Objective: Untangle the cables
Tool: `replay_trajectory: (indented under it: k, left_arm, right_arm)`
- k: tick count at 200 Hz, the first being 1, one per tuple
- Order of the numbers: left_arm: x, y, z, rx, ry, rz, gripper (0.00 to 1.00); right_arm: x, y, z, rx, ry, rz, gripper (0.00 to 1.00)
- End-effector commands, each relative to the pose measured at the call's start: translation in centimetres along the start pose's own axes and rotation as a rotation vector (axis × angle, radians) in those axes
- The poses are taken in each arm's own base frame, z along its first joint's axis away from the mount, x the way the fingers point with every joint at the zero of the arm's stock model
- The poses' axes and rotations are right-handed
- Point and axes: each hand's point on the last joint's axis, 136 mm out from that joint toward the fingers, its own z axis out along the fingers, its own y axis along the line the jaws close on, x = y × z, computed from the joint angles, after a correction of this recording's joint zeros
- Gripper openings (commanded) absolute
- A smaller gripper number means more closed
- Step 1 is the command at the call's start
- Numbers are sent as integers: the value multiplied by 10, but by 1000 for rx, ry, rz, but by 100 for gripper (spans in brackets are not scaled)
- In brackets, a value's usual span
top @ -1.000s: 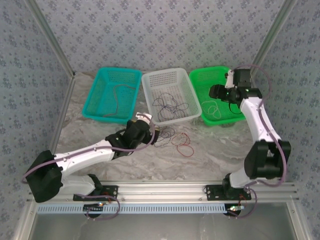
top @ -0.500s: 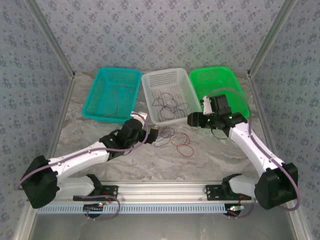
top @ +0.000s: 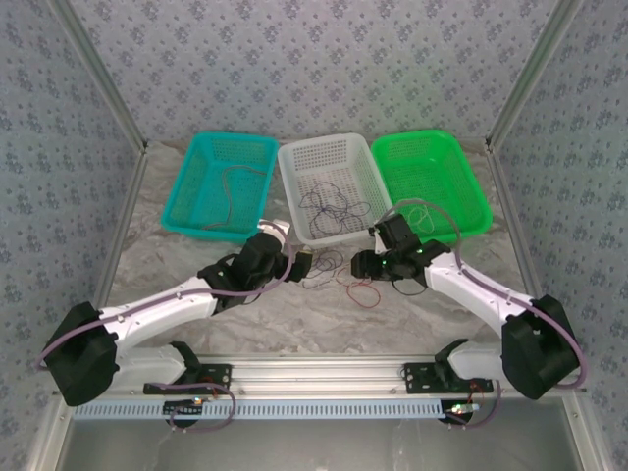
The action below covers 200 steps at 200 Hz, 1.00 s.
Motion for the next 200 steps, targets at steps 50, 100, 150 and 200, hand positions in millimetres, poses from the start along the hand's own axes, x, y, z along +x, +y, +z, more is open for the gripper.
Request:
replay_trajectory:
  k: [50,100,150,200]
  left_arm:
    - [-13,-3,0,13,-29,-26,99]
    - [-16,3,-8,-3,-53,-25,100]
    - [-14,3,-6,-7,-50,-32,99]
    - [-16,4,-7,-9,-56,-29,99]
  right_arm:
    - [8,4,30,6,36,55,55]
    - [12,-2,53,44,59,89,51]
    - [8,-11,59,94,25,85,33]
    - [7,-16,46,107,-14,61,3]
